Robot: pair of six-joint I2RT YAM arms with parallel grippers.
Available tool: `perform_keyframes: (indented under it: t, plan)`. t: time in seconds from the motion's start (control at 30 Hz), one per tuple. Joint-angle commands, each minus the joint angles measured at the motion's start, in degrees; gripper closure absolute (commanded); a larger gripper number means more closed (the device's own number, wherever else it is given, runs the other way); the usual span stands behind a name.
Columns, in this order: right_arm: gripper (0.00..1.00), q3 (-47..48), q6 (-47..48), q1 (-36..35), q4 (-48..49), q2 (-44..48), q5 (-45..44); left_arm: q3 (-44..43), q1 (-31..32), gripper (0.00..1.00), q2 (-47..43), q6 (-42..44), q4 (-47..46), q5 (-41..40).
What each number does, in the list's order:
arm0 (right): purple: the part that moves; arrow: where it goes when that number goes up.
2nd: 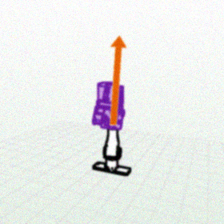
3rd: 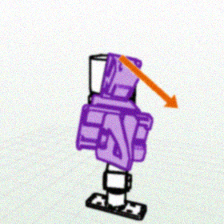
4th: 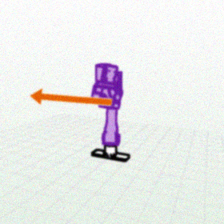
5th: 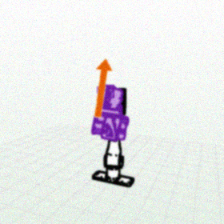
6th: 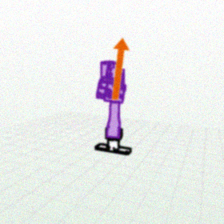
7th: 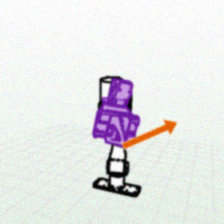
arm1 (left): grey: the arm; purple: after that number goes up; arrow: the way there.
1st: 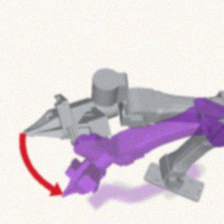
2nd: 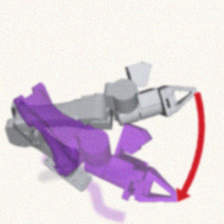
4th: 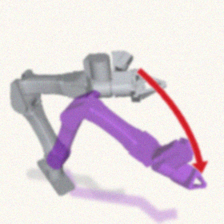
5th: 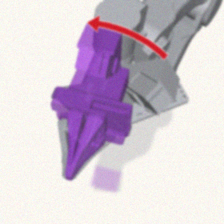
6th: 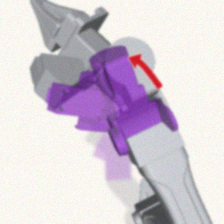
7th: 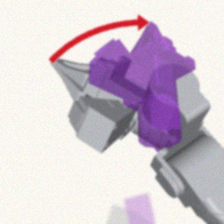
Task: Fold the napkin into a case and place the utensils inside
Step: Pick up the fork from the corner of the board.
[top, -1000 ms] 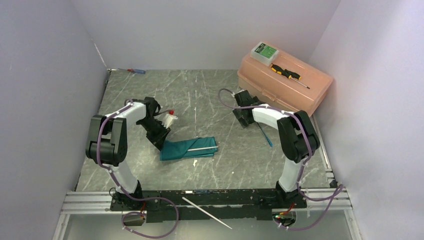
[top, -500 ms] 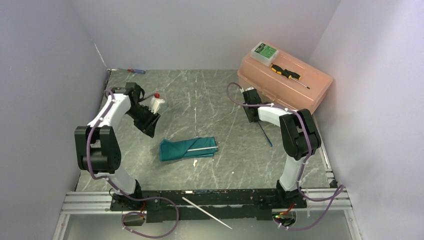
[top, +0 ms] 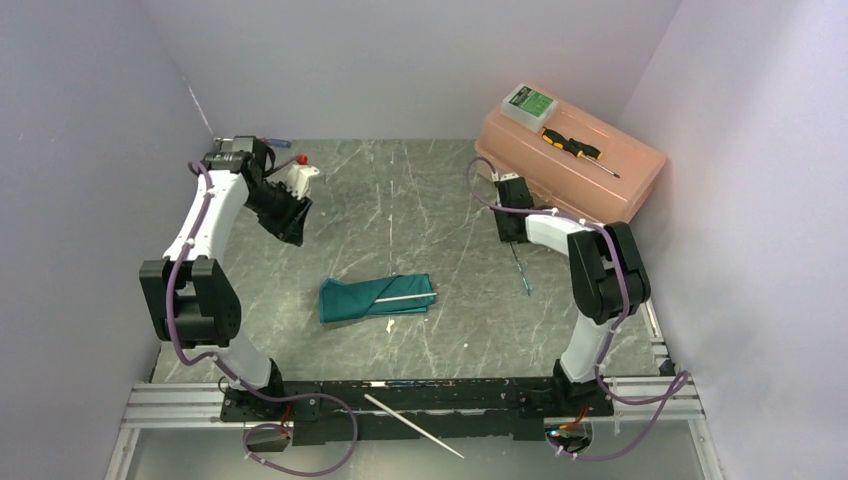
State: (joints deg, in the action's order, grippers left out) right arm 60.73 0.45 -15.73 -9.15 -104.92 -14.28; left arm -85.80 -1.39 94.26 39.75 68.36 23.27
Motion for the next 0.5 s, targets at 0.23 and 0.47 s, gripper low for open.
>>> perform_keyframes:
  t: [0.23,0.47]
  plan:
    - [1.0,1.7,-24.2,-6.0,15.8,22.0,16.4,-9.5,7.6,0.55,0.6,-9.0,4.3,18.6]
    - [1.0,0.2,-41.5,-16.7,33.2,24.3,7.8,-12.1,13.5,0.45,0.6,-13.0,5.6,31.9]
